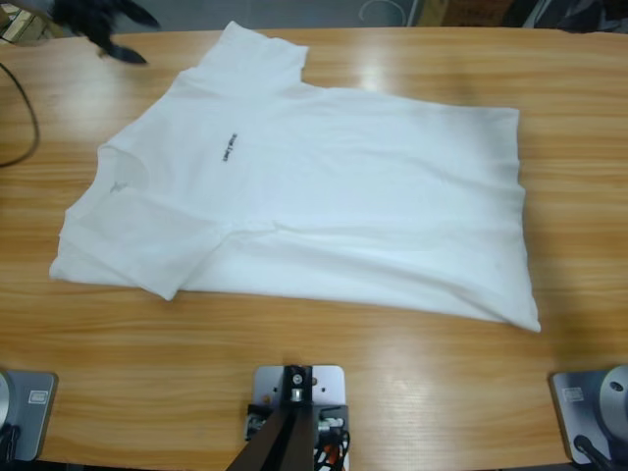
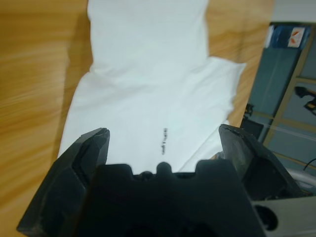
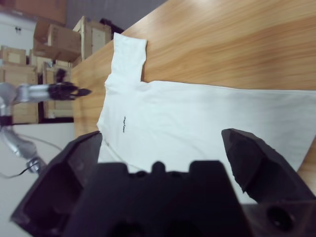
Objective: Fold clothes
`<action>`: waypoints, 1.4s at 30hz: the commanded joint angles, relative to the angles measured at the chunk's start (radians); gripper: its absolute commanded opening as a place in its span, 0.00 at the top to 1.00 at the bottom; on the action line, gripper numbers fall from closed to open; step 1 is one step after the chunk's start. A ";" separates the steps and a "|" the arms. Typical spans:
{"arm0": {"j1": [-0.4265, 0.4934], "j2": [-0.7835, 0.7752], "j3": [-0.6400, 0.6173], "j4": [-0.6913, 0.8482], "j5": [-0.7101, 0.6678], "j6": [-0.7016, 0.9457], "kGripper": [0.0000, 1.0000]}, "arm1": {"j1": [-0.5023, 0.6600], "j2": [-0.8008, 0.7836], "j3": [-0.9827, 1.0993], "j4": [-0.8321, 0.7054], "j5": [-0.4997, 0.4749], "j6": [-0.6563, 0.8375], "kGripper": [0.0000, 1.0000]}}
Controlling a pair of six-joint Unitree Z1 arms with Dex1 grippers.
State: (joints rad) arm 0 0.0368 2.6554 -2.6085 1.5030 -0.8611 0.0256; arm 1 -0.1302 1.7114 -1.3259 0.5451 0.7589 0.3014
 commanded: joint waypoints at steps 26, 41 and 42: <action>-0.117 -0.067 -0.570 0.157 0.223 0.024 0.18 | -0.022 0.130 0.060 -0.013 0.115 -0.171 0.00; -0.068 0.091 -0.620 0.098 0.238 0.040 0.21 | -0.021 0.142 0.127 -0.015 0.108 -0.227 0.00; -0.060 0.094 -0.621 0.090 0.238 0.040 0.21 | -0.021 0.140 0.135 -0.014 0.107 -0.230 0.00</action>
State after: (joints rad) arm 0 -0.0703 2.6456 -2.6247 1.5031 -0.6180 0.0520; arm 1 -0.1370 1.8147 -1.2593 0.5396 0.8593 0.1051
